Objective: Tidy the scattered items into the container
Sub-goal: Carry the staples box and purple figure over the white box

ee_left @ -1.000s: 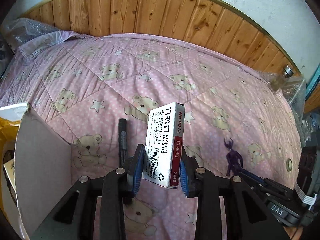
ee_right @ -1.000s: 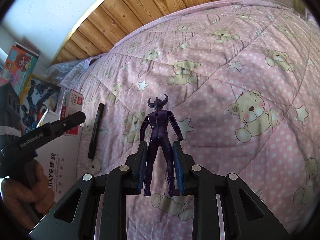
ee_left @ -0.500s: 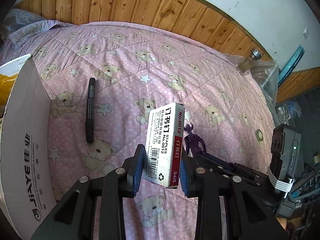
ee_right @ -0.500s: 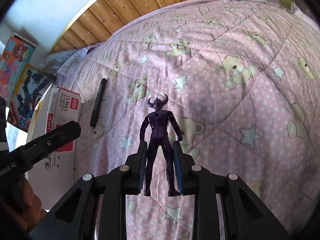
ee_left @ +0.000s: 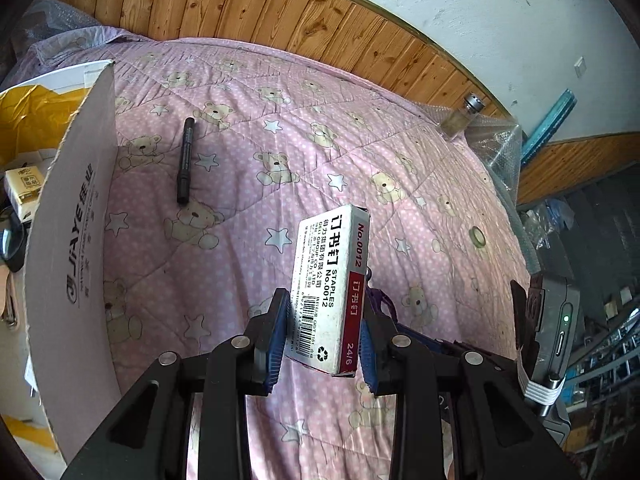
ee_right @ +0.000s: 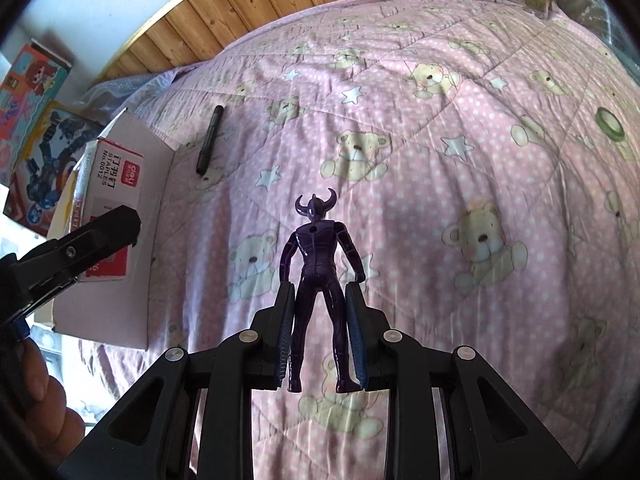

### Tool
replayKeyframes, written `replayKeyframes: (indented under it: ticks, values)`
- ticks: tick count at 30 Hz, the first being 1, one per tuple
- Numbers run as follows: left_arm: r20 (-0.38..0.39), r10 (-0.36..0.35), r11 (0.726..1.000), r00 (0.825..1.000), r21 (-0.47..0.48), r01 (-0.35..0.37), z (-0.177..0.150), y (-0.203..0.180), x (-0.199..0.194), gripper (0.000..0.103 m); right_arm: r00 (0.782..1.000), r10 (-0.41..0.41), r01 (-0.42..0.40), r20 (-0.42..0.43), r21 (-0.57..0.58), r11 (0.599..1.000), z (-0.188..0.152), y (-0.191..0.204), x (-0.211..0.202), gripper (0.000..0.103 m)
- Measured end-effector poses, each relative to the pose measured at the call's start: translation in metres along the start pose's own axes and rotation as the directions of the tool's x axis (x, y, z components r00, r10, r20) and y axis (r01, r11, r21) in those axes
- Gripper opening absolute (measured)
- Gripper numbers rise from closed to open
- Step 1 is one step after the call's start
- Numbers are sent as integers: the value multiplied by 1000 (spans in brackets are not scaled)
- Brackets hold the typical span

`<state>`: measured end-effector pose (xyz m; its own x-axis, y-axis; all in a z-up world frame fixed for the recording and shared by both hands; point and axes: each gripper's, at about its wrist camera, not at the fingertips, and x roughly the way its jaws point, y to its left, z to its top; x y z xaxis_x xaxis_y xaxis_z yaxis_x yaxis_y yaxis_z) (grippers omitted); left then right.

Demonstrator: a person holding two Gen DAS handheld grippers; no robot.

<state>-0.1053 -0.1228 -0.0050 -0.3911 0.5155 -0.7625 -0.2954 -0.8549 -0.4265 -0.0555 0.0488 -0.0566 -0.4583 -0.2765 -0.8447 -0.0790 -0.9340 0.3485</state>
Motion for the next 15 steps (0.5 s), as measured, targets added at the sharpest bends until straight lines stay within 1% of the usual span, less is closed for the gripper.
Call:
replayKeyframes:
  ticks: [5, 9, 15]
  values:
    - [52, -34, 999, 998, 14, 33, -16, -8, -36, 33, 1000, -3, 3, 10, -3, 1000, -16, 9, -22, 27]
    - [86, -58, 998, 995, 16, 57, -27, -14, -58, 33, 999, -12, 14, 34, -33, 999, -26, 23, -41, 27]
    - [90, -75, 997, 993, 16, 74, -43, -21, -67, 33, 998, -19, 22, 52, -55, 998, -43, 30, -59, 27]
